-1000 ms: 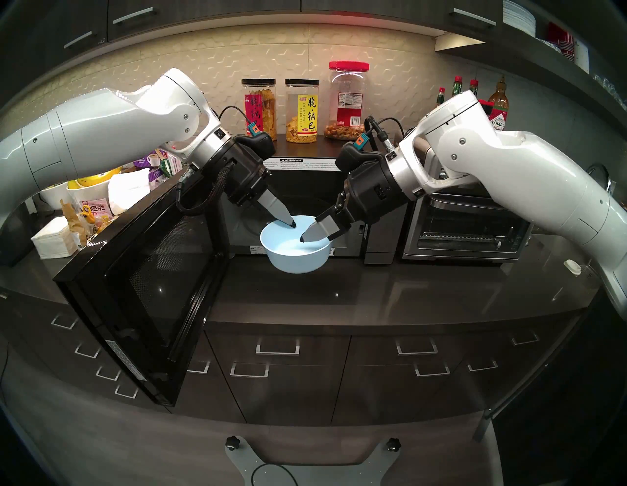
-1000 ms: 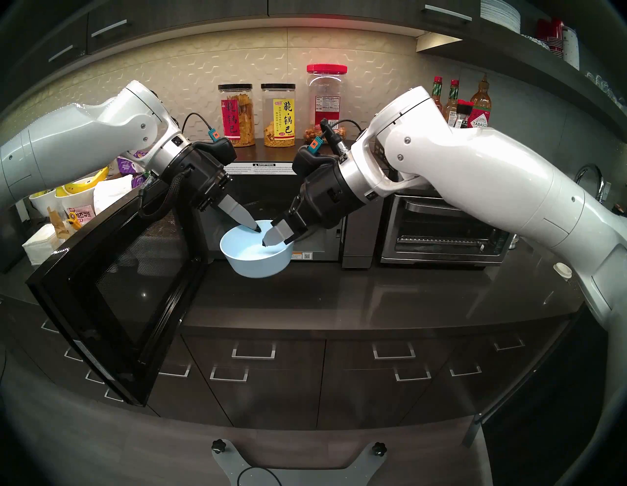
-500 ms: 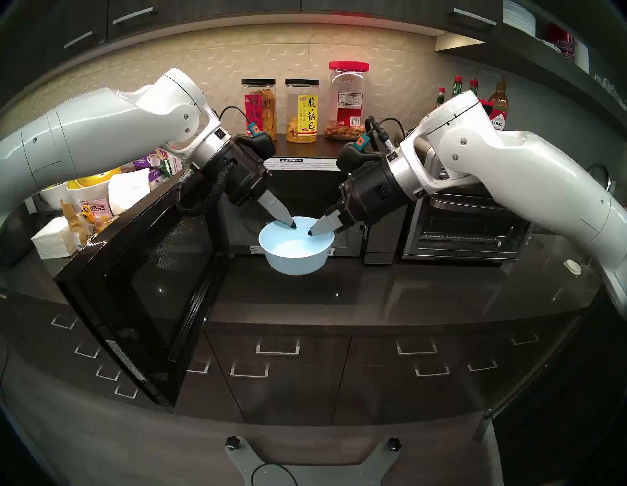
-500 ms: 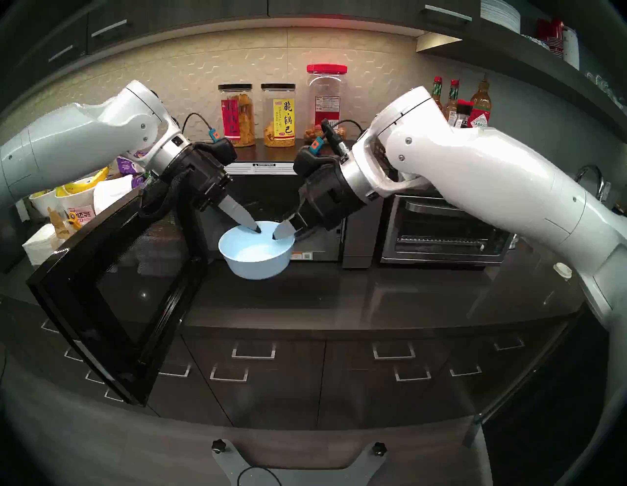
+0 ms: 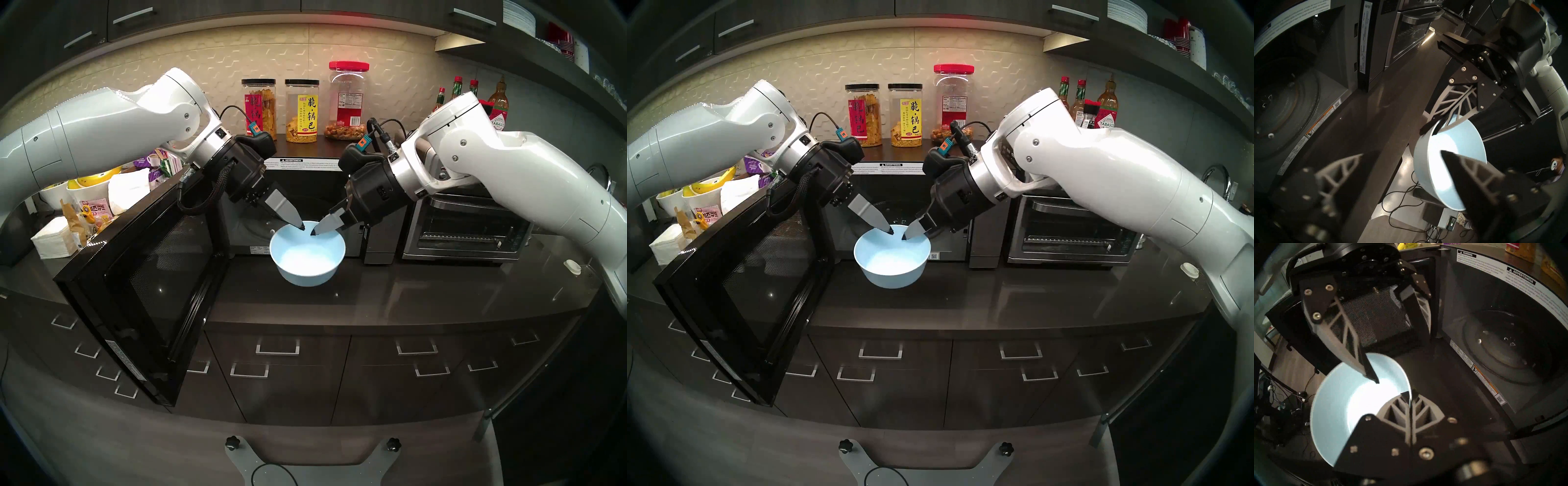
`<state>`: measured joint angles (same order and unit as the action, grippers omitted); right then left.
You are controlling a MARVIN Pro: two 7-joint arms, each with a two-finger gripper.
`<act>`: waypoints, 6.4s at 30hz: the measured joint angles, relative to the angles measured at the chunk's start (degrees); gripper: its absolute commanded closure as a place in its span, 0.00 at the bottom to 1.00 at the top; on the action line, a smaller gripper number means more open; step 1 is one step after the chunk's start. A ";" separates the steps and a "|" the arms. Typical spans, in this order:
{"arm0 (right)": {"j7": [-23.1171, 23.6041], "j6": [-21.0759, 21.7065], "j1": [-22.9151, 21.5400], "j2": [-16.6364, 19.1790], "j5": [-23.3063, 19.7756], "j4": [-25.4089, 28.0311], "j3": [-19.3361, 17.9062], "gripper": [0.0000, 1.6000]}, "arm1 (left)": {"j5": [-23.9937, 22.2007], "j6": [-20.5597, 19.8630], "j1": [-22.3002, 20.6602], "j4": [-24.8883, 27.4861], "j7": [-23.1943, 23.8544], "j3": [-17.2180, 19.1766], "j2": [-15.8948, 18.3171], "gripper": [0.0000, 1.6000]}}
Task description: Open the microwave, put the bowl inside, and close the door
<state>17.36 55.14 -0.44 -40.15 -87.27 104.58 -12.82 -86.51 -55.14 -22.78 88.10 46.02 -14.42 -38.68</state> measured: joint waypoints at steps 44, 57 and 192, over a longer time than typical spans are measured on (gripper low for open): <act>1.28 -0.01 0.72 0.47 2.91 -0.81 1.35 1.00 | -1.47 0.00 -7.44 11.46 -2.06 0.57 14.21 0.00; 1.67 -0.10 0.96 0.72 3.46 -1.54 1.61 1.00 | -1.94 0.00 -12.00 17.80 -1.11 -0.91 21.46 0.00; -19.01 -7.58 10.58 -15.19 -1.81 -16.68 2.92 1.00 | -7.05 0.00 -60.17 28.49 -11.37 -44.92 31.96 0.00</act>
<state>-1.65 47.56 10.14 -55.34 -89.09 87.89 -9.90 -93.55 -55.14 -82.95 116.60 34.65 -59.34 -6.72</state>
